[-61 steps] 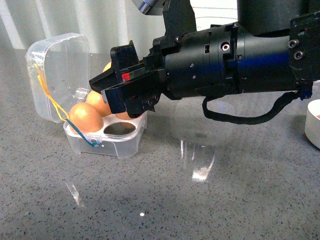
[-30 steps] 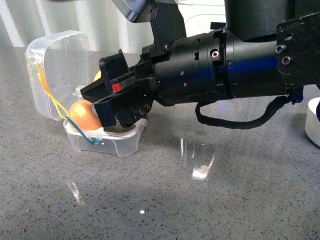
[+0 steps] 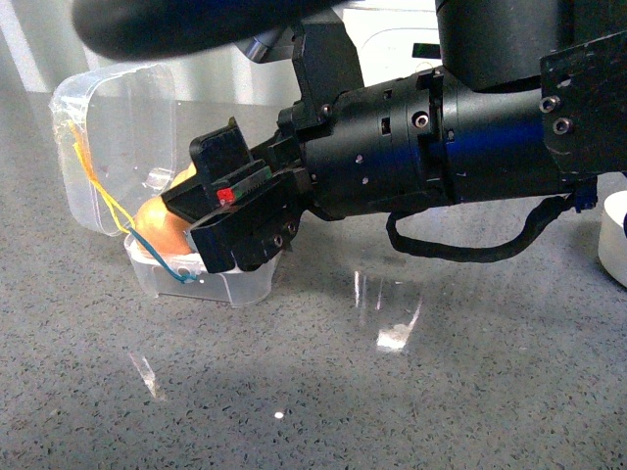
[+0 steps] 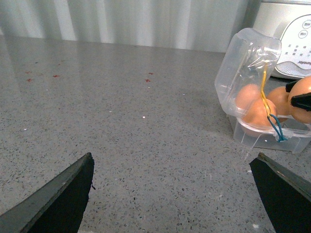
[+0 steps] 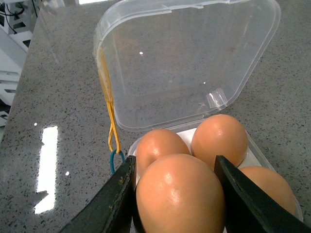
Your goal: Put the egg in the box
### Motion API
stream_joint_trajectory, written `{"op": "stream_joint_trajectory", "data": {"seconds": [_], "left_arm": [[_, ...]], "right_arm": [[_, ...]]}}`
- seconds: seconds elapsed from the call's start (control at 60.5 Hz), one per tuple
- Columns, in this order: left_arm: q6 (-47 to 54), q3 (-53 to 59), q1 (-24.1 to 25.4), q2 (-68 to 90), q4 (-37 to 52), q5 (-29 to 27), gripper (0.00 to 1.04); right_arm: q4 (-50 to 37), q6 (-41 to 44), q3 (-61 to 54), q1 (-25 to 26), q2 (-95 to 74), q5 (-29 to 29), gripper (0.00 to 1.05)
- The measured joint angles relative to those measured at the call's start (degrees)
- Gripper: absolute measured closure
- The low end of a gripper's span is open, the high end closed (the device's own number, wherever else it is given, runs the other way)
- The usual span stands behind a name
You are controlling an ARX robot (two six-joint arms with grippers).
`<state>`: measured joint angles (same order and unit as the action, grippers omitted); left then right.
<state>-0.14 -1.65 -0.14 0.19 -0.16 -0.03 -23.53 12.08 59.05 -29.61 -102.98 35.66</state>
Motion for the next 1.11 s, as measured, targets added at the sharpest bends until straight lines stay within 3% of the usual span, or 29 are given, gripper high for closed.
{"op": "stream_joint_trajectory", "data": {"seconds": [0.33, 0.661, 0.826, 0.958, 1.107], "left_arm": [[0.0, 0.0, 0.0, 0.0, 0.0, 0.0, 0.07], [0.0, 0.0, 0.0, 0.0, 0.0, 0.0, 0.07], [0.0, 0.0, 0.0, 0.0, 0.0, 0.0, 0.07], [0.0, 0.0, 0.0, 0.0, 0.0, 0.0, 0.07], [0.0, 0.0, 0.0, 0.0, 0.0, 0.0, 0.07]], "right_arm": [[0.0, 0.4, -1.4, 0.1, 2.8, 0.0, 0.06], [-3.6, -1.7, -3.6, 3.1, 8.8, -1.9, 0.07], [-9.7, -5.5, -7.7, 8.3, 13.6, -10.7, 0.07], [-15.1, -4.2, -15.3, 12.8, 17.8, -25.5, 0.07], [-20.2, -2.4, -21.6, 16.5, 22.5, -36.5, 0.07]]}}
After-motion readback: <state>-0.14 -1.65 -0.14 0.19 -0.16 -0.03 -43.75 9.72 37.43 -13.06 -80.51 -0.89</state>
